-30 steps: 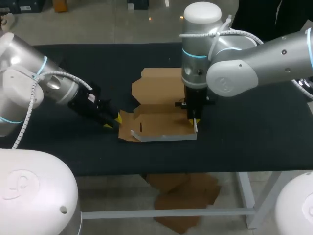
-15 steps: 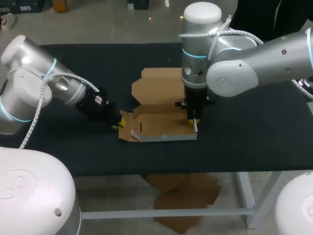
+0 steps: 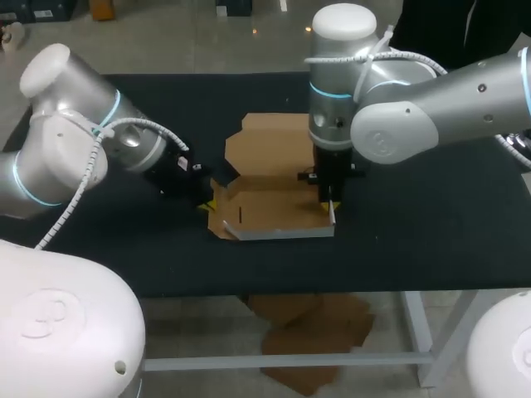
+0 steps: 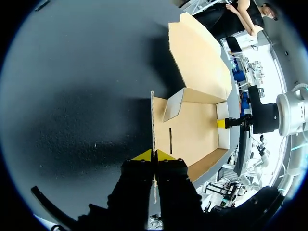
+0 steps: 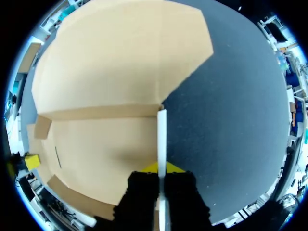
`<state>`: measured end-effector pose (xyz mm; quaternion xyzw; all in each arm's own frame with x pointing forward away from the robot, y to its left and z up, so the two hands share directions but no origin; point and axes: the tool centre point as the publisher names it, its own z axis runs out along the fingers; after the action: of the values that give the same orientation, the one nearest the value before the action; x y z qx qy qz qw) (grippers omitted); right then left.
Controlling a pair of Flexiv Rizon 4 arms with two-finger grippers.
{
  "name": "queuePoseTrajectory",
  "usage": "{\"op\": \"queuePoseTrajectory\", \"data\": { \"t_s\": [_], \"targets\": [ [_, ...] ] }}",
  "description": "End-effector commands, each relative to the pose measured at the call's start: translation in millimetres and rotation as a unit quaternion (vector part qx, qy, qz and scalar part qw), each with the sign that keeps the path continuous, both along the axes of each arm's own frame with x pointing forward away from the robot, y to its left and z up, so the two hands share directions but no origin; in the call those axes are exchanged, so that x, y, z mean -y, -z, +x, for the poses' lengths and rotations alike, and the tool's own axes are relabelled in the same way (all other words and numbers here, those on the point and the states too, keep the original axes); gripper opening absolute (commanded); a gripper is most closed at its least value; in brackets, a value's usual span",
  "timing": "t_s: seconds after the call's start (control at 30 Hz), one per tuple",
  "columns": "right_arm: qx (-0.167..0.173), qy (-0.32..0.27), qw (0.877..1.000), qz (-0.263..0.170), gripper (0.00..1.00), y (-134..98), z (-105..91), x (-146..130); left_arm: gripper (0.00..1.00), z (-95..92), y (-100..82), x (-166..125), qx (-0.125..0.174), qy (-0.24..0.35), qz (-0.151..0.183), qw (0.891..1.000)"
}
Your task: Assemble the packaging by folding the flat box into shape, placing the metal phone stand inside, and closing the box properly
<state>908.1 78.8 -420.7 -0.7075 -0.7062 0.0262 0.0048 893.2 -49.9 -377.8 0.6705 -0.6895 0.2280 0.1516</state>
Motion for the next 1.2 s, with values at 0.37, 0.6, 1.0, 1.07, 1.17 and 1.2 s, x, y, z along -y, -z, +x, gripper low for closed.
{"op": "queuePoseTrajectory", "data": {
  "t_s": [0.37, 0.6, 1.0, 1.07, 1.17, 1.2],
  "targets": [
    [-0.001, 0.0, 1.0, 0.0, 0.0, 0, -0.4, -2, 0.0, 2.2, -11.1, 29, 0.013, -0.033, 0.133, 0.99],
    [-0.001, 0.0, 1.0, 0.0, 0.0, 0, -0.4, -2, 0.0, 3.6, -15.4, 39, 0.017, -0.028, 0.142, 0.989],
    [-0.001, 0.0, 1.0, 0.0, 0.0, 0, -0.4, -2, 0.14, 2.9, -18.8, 52, 0.027, -0.024, 0.164, 0.986],
    [-0.001, 0.0, 1.0, 0.0, 0.0, 0, -0.4, -2, 0.18, 2.0, -19.7, 52, 0.027, -0.024, 0.163, 0.986],
    [-0.001, 0.0, 1.0, 0.0, 0.0, 0, -0.4, -2, 0.36, 0.3, -22.5, 46, 0.03, -0.026, 0.15, 0.988],
    [-0.001, 0.0, 1.0, 0.0, 0.0, 0, -0.4, -2, 0.42, -0.7, -23.9, 43, 0.031, -0.027, 0.144, 0.989]
  ]
}}
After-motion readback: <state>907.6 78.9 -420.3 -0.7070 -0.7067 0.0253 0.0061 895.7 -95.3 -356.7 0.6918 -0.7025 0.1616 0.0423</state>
